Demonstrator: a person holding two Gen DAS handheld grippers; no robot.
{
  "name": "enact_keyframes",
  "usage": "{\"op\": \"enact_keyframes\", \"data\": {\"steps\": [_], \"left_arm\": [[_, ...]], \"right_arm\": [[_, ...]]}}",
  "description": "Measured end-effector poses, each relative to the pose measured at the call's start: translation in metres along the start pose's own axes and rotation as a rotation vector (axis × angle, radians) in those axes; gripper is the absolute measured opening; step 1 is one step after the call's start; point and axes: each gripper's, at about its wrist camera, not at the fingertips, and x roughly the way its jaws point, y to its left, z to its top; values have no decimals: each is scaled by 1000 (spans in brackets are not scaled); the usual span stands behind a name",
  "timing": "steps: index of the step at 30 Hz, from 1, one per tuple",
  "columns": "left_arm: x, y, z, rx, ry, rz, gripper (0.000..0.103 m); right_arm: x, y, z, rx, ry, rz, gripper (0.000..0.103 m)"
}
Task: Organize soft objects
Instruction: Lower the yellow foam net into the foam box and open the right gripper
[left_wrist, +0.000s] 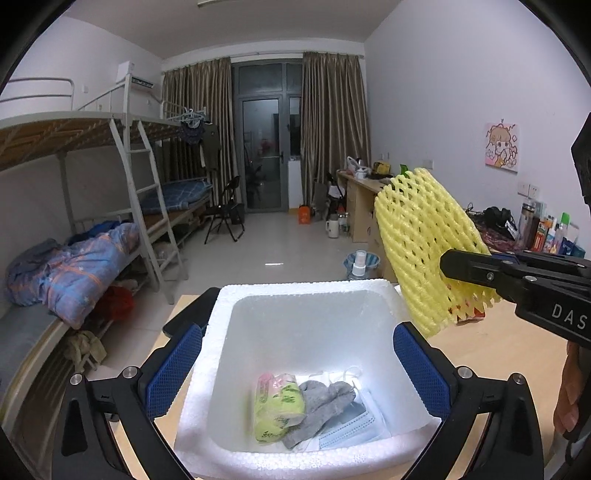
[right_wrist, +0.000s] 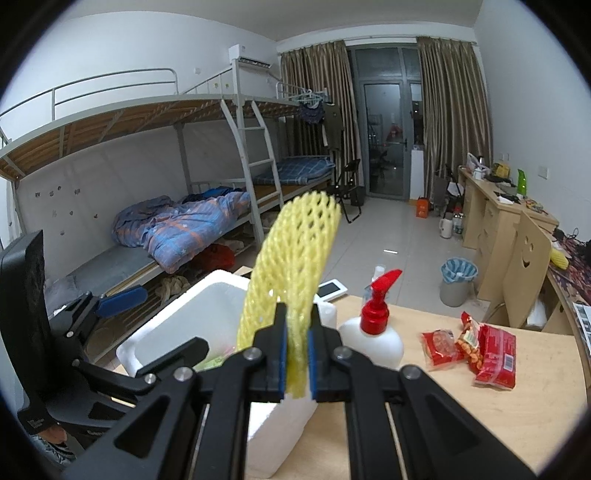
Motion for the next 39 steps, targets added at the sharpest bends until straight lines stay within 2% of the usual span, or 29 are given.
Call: {"op": "enact_keyframes", "data": {"steps": [8, 24, 39], "left_arm": [[-14, 10, -4, -20, -13, 26, 103], [-53, 50, -22, -84, -12, 149, 103], [-66, 47, -24, -86, -17, 141, 103]], "right_arm": [[6, 4, 0, -10, 16, 19, 12], [31, 44, -4, -65, 61, 118, 11], [31, 44, -7, -70, 68, 118, 12]]}}
